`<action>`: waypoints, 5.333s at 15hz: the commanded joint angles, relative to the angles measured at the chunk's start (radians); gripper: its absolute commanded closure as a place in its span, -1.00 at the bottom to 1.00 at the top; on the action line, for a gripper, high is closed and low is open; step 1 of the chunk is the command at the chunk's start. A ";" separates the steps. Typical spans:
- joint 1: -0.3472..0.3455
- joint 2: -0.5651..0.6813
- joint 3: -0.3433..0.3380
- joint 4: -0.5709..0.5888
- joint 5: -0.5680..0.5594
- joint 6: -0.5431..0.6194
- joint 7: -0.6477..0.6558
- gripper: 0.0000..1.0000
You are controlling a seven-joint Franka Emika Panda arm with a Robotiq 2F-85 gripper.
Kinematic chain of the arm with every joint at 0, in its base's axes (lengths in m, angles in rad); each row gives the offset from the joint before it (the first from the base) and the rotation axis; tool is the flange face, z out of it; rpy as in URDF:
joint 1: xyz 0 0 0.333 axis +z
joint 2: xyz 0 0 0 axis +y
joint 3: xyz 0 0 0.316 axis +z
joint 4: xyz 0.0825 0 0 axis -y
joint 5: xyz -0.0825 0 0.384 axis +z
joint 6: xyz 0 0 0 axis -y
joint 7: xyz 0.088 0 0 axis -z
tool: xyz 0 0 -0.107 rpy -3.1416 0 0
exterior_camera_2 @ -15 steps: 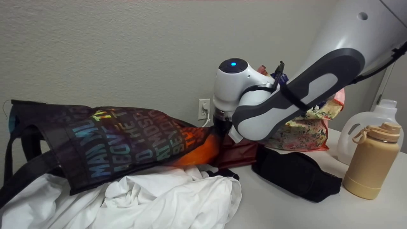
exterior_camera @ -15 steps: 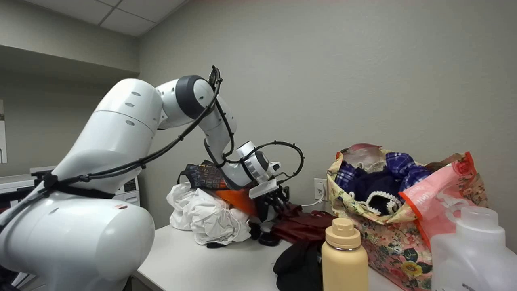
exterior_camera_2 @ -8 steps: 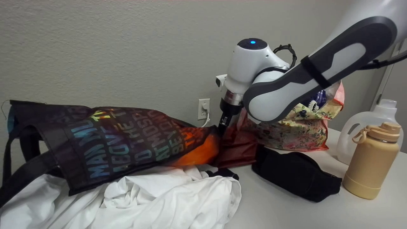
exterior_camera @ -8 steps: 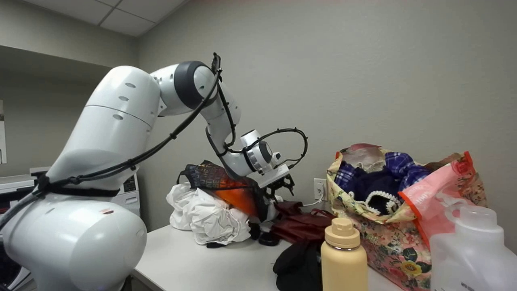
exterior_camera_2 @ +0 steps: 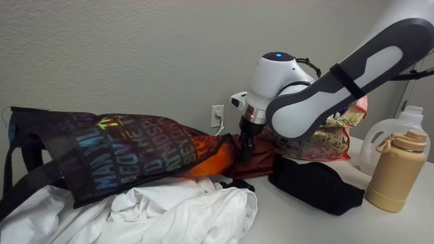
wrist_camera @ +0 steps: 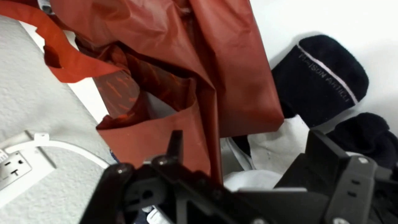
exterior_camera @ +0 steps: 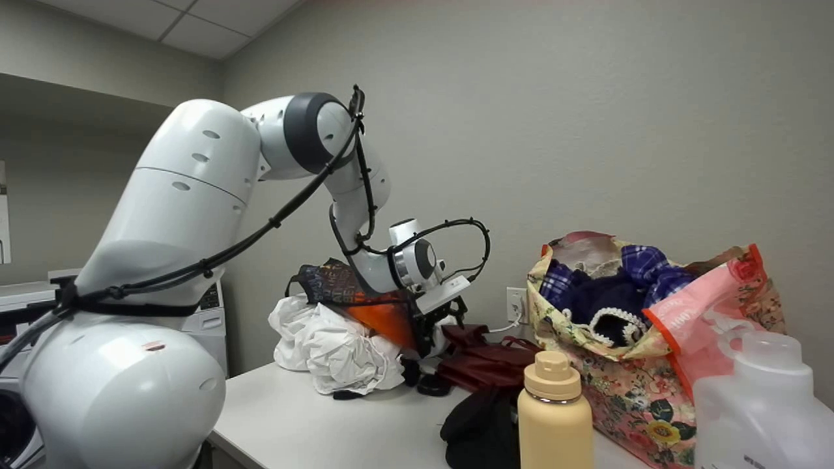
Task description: Move the yellow bottle to the right side of the table and move the bag to the left
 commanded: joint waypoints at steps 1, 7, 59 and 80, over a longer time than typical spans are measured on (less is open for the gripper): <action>0.083 0.021 -0.100 -0.003 -0.132 0.107 0.176 -1.00; 0.327 0.095 -0.381 0.034 -0.473 0.206 0.650 -0.50; 0.662 -0.128 -0.494 0.338 -0.529 0.035 1.215 -1.00; 0.088 -0.339 -0.113 0.058 -0.065 -0.309 0.686 -1.00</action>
